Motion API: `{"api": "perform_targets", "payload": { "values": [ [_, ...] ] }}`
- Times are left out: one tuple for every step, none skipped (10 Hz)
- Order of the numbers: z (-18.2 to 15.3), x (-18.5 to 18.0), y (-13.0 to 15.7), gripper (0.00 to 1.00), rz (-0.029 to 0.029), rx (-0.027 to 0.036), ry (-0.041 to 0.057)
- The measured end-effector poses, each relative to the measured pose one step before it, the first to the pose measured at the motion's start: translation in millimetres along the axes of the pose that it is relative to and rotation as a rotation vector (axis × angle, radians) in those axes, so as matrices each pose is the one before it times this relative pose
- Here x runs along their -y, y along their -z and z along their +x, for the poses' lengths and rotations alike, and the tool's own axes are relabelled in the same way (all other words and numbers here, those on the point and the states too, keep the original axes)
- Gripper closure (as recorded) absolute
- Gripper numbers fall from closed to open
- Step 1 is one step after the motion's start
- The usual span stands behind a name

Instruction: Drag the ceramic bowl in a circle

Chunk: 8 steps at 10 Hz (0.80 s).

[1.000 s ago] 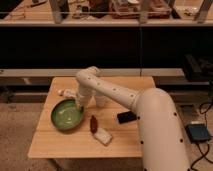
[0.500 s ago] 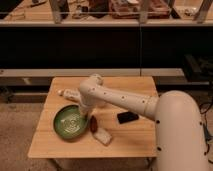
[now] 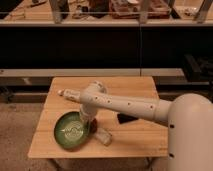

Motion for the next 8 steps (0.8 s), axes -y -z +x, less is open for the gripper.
{"api": "perform_targets", "payload": {
  "values": [
    [-6.9,6.93,0.57,1.0,0.00011,0.0008,0.0061],
    [-4.64,8.89,1.27,1.0,-0.0041,-0.00314,0.01633],
    [-3.59,7.3,0.79,1.0,0.00013,-0.00063,0.00958],
    [-4.17,8.99,0.46,1.0,0.00104,0.00121,0.01277],
    [-2.73,10.91,2.26,1.0,-0.00117,-0.00216,0.01787],
    [0.49,16.21,1.28,1.0,0.00164,0.00031,0.0241],
    [2.44,11.51,1.0,1.0,-0.00097,-0.00084,0.02199],
    [3.13,11.61,1.8,1.0,-0.00098,-0.00012,0.02037]
  ]
}}
